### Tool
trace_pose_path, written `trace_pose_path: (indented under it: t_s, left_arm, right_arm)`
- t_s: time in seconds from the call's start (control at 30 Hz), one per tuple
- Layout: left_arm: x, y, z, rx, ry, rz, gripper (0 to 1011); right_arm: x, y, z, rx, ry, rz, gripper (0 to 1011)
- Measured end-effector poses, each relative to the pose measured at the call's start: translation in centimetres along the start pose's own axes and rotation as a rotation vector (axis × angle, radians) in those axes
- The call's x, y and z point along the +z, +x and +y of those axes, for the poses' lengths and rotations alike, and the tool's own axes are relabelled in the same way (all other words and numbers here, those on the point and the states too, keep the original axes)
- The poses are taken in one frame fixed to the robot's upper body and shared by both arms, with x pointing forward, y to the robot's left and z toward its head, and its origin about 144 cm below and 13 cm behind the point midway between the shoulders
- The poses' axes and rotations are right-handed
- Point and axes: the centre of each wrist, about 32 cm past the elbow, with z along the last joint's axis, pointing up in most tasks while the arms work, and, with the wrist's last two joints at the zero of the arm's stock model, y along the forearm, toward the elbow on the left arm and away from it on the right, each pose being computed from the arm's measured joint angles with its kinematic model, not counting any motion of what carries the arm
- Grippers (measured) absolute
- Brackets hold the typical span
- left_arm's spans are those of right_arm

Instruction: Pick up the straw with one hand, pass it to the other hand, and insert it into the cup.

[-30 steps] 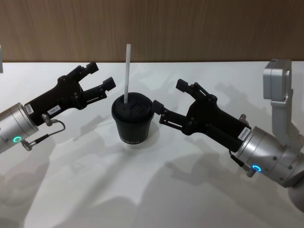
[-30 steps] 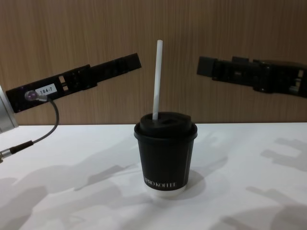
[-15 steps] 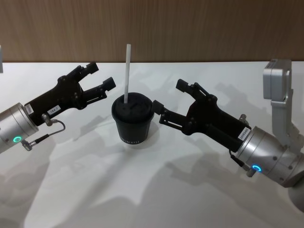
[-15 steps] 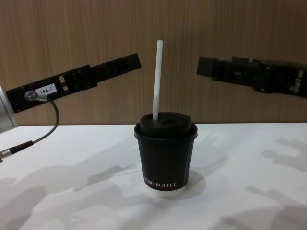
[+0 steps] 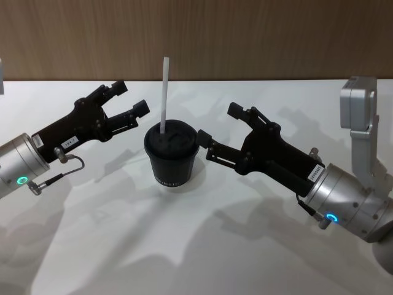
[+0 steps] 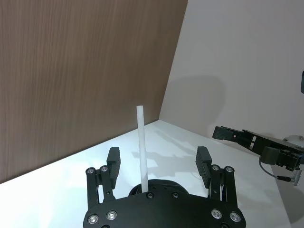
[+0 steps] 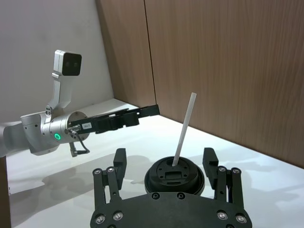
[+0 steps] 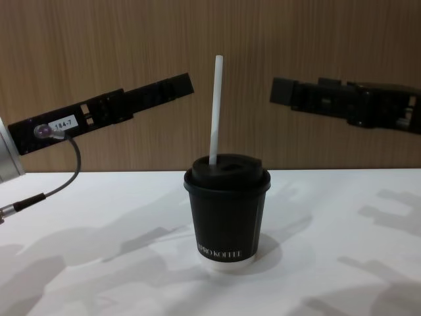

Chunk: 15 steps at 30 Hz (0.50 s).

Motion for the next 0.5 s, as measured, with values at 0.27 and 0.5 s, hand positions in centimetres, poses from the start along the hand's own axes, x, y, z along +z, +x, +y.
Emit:
trace_pose_path:
  t_s: [0.27,0.5]
  left_arm:
    - [0.0,0.0,0.0,0.0,0.0,0.0,1001]
    - [0.0,0.0,0.0,0.0,0.0,0.0,1002]
  right_arm:
    - [0.0,0.0,0.0,0.0,0.0,0.0,1001]
    - [0.0,0.0,0.0,0.0,0.0,0.0,1001]
